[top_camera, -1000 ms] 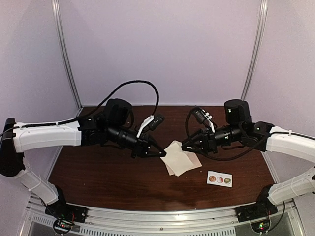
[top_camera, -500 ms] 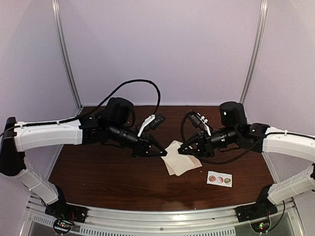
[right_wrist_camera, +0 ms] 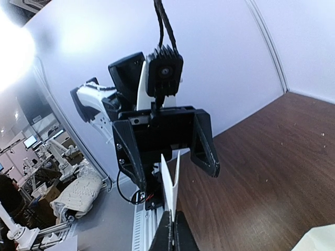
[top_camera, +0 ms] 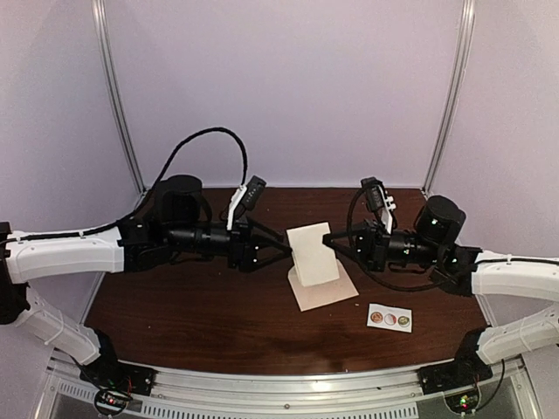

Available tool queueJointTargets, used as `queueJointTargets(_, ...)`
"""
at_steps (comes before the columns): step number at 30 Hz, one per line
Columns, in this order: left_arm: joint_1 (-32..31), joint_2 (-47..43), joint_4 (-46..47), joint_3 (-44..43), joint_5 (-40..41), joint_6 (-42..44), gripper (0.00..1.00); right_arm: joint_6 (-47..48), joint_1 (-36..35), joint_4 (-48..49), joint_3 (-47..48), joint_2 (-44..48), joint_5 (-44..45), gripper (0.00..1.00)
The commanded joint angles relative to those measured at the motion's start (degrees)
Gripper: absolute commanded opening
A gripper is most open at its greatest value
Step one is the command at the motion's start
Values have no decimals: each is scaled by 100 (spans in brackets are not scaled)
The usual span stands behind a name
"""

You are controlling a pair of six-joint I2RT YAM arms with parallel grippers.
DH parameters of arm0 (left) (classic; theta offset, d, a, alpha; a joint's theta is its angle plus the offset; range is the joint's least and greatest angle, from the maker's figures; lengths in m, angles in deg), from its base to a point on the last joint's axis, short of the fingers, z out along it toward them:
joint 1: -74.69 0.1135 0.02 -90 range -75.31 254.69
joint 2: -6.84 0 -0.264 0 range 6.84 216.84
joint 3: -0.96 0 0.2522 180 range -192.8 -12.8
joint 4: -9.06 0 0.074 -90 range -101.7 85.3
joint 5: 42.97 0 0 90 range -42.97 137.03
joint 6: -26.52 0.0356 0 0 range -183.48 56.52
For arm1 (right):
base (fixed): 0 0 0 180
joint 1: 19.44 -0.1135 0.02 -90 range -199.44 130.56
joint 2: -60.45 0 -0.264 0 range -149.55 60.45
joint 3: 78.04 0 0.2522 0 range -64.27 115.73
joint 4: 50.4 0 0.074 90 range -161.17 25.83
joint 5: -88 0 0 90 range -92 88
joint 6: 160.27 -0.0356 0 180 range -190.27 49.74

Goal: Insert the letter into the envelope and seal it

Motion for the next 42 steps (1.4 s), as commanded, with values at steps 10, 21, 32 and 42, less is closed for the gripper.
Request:
queueJointTargets(10, 33, -48, 2070, 350, -193, -1248, 52, -587, -262, 2087, 195, -445, 889, 0)
queueJointTargets(21, 38, 163, 2386, 444, -414, -1530, 32, -511, -366, 2068, 308, -609, 973, 0)
queueJointTargets(32, 123, 65, 1554, 183, -144, -1189, 0, -249, -365, 1259, 411, -510, 1545, 16)
queueJointTargets(42, 2131, -94, -918, -681, -320, 602, 0, -67, -315, -1401, 595, -544, 4205, 74)
